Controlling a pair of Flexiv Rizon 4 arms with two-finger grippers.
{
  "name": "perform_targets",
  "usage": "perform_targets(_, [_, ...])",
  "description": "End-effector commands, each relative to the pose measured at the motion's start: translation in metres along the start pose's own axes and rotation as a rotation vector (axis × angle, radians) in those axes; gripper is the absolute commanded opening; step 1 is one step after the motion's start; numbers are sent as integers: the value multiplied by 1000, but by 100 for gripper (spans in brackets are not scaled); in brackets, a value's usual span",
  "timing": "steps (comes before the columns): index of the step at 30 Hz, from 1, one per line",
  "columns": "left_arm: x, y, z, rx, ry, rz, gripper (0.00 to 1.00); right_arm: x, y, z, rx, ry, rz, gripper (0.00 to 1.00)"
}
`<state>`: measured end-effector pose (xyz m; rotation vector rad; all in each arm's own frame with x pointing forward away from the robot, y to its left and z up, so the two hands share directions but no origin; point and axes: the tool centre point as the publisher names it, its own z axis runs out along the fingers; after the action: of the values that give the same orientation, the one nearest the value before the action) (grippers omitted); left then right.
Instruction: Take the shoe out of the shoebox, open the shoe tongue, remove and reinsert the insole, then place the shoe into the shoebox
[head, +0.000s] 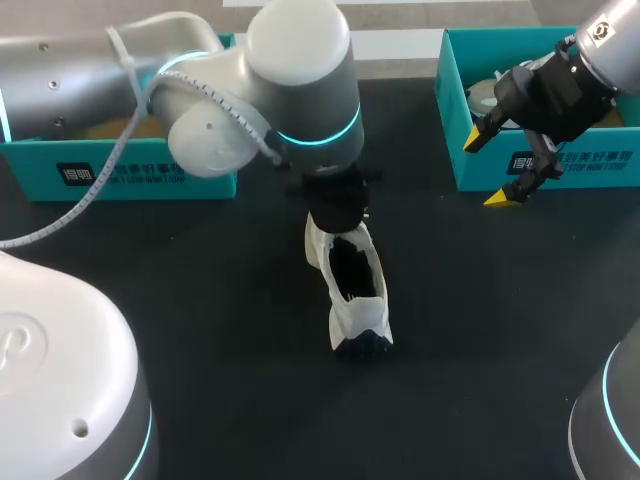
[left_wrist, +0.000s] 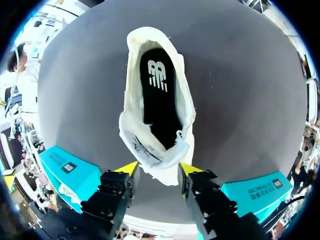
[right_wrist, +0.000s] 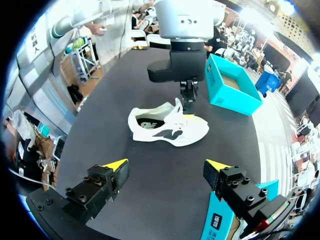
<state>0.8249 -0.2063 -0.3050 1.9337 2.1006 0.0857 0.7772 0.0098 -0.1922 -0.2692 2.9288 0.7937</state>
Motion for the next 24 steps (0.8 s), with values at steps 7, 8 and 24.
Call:
perform_targets(7, [2, -23, 3, 33, -1, 33, 28, 0, 0, 1, 3, 0, 0, 100])
perform_targets(8, [2, -27, 2, 36, -2, 36, 29, 0, 0, 1, 3, 0, 0, 100])
perform_targets(24, [5, -49, -2, 112, 5, 45, 31, 0, 0, 1, 3, 0, 0, 100])
